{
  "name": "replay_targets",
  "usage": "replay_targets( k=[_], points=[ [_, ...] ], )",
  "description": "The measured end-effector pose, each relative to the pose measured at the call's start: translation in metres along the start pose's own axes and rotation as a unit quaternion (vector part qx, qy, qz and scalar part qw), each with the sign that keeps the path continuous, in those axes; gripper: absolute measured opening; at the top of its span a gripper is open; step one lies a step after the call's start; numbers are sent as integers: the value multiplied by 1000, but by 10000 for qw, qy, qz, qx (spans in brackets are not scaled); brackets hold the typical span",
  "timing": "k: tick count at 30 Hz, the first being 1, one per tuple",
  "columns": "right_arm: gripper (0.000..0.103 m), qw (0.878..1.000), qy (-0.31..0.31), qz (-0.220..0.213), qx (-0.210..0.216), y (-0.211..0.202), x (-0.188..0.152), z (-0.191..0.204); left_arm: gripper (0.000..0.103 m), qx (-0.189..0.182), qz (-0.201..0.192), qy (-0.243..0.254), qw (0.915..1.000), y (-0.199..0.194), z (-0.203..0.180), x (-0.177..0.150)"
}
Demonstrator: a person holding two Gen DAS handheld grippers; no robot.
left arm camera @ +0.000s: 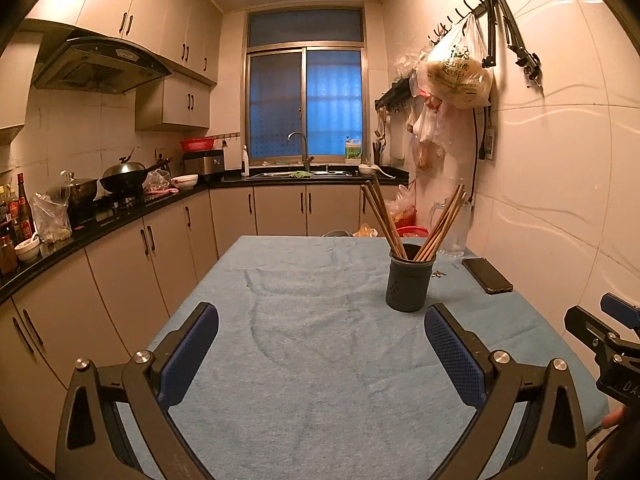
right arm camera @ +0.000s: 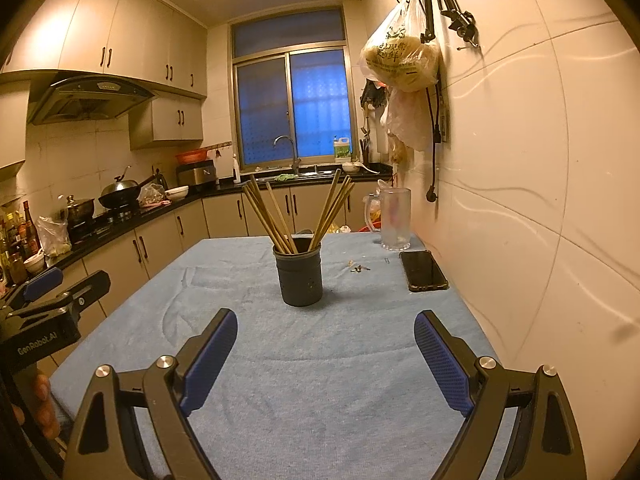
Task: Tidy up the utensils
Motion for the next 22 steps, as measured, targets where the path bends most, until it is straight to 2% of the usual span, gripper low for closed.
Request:
replay_targets(
  k=[22],
  points=[
    [92, 10000, -24, 72, -15, 16, 3, 1, 102, -80, 45, -19, 10000, 12, -3, -1]
  ],
)
Point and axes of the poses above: each gripper's, at about its wrist camera, not at the fingertips, and y roughly the way its jaws point, z to its left, x to its top, the point moved 3 cm from there along y, roughly the way its jaws point, and after that the axes turned 1 degree about y, right-handed, at the moved point
